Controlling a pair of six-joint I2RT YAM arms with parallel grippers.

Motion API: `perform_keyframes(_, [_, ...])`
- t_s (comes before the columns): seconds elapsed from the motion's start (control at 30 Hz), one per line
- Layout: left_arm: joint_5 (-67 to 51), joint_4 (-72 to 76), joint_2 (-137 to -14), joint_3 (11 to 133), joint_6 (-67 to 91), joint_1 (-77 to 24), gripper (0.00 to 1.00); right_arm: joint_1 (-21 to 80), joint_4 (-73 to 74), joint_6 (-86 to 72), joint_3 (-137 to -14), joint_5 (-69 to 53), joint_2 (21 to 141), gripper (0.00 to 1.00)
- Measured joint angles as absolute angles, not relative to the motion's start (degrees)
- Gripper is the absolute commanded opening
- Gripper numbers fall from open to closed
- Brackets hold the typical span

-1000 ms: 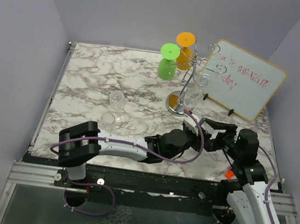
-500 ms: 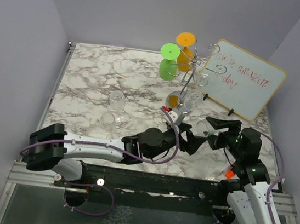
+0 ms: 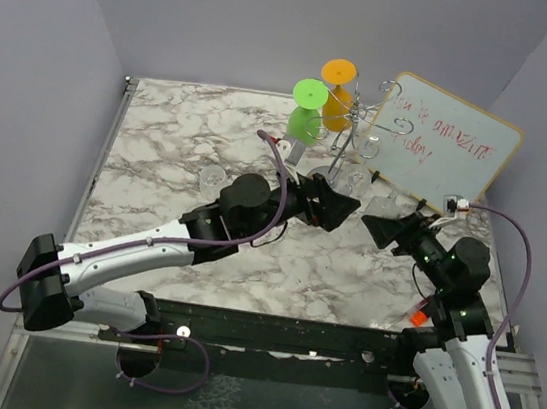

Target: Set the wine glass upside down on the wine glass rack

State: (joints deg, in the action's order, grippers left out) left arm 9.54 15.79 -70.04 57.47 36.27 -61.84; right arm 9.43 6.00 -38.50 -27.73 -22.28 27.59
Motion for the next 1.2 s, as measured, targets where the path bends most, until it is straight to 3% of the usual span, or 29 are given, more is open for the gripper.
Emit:
perform_keyframes(0.4, [-6.0,8.6,-70.0,63.9,38.0,-55.7,0.99,9.4,-10.3,-18.5,-24.6,-32.9,21.3,0.15])
perform_keyframes(0.73, [-23.1,9.3,-73.6,71.1,46.1,-49.5,0.99,9.4,-12.0,-8.3,-25.5,-34.0,21.6,0.14])
perform_keyframes(1.07, [-27.0,7.0,-75.1,71.1,48.0,-42.0,0.99,9.4,-10.5,0.1,-28.7,-20.5,22.8,0.14])
perform_keyframes(1.2, [-27.2,5.0,-74.4,71.1,47.1,-40.5,0.99,9.4,-11.4,-1.4,-28.9,-9.3,27.3,0.13])
